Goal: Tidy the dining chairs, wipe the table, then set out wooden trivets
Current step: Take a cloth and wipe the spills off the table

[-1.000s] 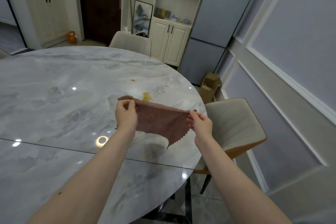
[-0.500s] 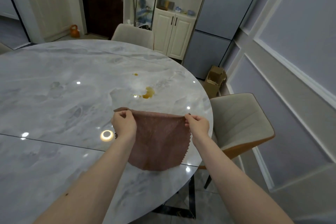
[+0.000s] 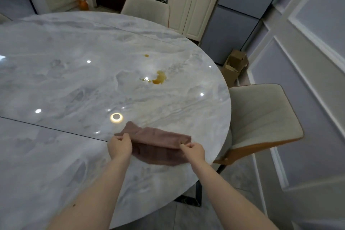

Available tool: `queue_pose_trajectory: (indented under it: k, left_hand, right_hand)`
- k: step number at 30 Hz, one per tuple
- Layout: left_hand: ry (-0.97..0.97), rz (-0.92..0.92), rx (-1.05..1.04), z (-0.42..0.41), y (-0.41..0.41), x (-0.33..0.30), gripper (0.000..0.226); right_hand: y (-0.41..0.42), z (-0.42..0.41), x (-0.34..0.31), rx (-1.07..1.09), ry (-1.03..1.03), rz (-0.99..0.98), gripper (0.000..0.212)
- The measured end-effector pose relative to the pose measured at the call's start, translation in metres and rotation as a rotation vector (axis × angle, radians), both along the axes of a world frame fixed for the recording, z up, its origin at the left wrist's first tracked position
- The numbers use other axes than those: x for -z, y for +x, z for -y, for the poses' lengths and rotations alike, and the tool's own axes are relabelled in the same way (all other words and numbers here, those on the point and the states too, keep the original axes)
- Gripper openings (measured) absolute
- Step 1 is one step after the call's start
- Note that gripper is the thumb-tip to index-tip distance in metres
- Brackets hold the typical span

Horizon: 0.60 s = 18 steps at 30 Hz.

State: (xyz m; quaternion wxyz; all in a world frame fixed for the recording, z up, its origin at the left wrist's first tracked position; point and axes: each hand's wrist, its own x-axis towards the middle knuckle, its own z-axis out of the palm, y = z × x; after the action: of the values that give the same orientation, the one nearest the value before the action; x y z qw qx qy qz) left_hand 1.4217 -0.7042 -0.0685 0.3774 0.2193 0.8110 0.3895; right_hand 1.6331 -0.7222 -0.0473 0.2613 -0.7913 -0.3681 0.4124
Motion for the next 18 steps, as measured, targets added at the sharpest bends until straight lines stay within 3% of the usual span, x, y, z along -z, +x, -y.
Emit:
queue_pose_trajectory:
  k: [4, 9, 14, 18]
  left_hand:
    - [-0.204, -0.180, 0.032, 0.021, -0.003, 0.006, 0.033]
    - [-0.026, -0.459, 0.169, 0.017, 0.002, 0.012, 0.024]
    - [0.044, -0.598, 0.375, 0.008, 0.006, 0.030, 0.023]
    - [0.158, -0.702, 0.352, 0.003, -0.010, 0.048, 0.034]
  right_hand:
    - [0.003, 0.012, 0.006, -0.134, -0.126, 0.206, 0.030]
    - [-0.027, 0.002, 0.010, -0.127, 0.052, 0.440, 0.022]
    - [-0.082, -0.018, 0.033, -0.158, -0.054, 0.453, 0.050]
    - [-0.111, -0.046, 0.052, -0.137, -0.205, 0.408, 0.081]
